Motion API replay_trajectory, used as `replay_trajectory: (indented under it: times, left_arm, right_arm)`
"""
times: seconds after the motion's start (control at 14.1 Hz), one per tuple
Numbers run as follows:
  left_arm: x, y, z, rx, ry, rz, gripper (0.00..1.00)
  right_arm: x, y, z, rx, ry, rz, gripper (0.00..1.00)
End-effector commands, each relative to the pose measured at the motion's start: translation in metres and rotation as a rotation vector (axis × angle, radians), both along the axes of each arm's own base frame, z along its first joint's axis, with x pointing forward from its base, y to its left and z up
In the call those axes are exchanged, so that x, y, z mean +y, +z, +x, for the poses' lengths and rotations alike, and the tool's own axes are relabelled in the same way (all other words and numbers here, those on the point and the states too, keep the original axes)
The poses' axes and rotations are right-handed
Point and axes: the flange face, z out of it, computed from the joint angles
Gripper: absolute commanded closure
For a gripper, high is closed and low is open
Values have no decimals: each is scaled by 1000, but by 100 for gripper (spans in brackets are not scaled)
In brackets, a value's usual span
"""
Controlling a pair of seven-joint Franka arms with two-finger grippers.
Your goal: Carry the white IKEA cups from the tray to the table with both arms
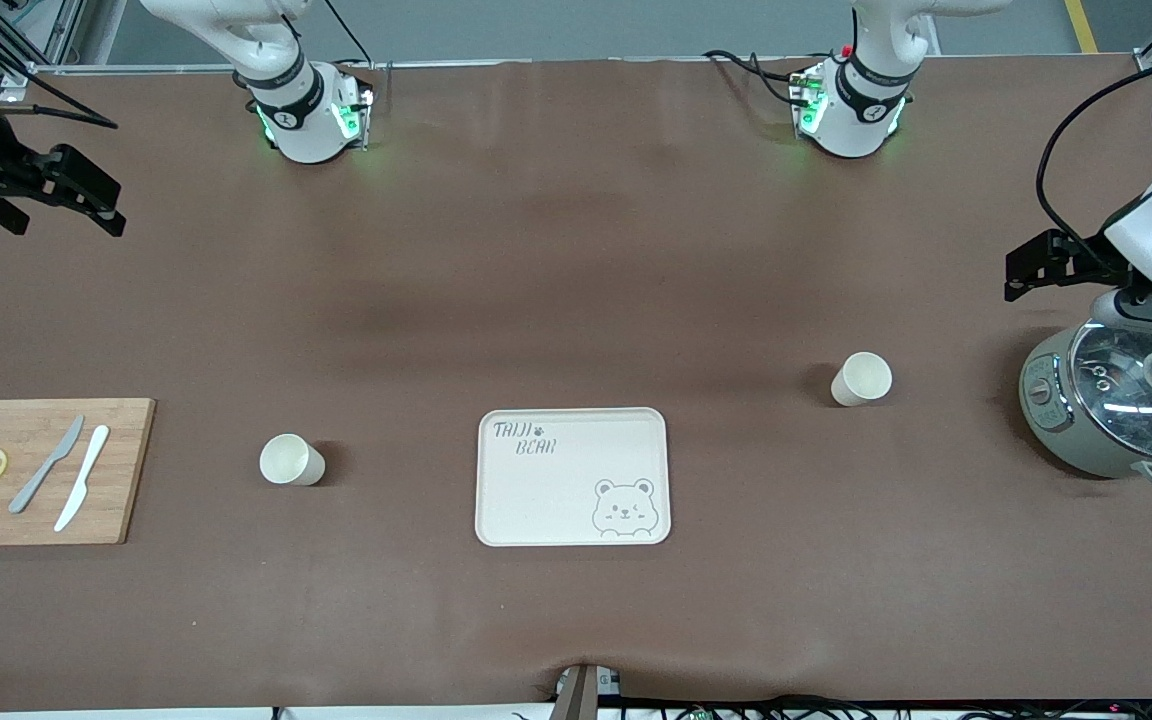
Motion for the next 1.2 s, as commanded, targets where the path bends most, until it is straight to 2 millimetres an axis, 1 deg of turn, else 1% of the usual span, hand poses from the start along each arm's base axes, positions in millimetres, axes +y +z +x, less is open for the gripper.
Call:
replay_trajectory:
  times: [0.0, 0.14, 0.28, 0.42, 0.64, 0.85, 1.06, 1.13]
  left_arm:
    - [2, 1, 0, 3, -18, 22, 0]
    - [2, 1, 0, 3, -18, 22, 0]
    - [3, 1, 0, 3, -16, 22, 0]
    - [3, 1, 0, 2, -18, 33, 0]
    - [2, -1, 1, 6, -21, 38, 0]
    - [2, -2, 2, 8, -21, 38, 0]
    - [2, -1, 2, 5, -21, 38, 0]
    - [2, -1, 2, 5, -21, 38, 0]
  right_arm:
    - [-8, 2, -2, -7, -12, -15, 0]
    - [-14, 1, -2, -5, -22, -19, 0]
    - [-28, 2, -1, -8, -45, -22, 0]
    - [-31, 4, -2, -9, -47, -22, 0]
    - [-30, 3, -1, -4, -40, -15, 0]
    - [-38, 3, -2, -2, -54, -13, 0]
    - [-45, -7, 3, 20, -52, -13, 0]
    - [-53, -10, 7, 23, -67, -12, 0]
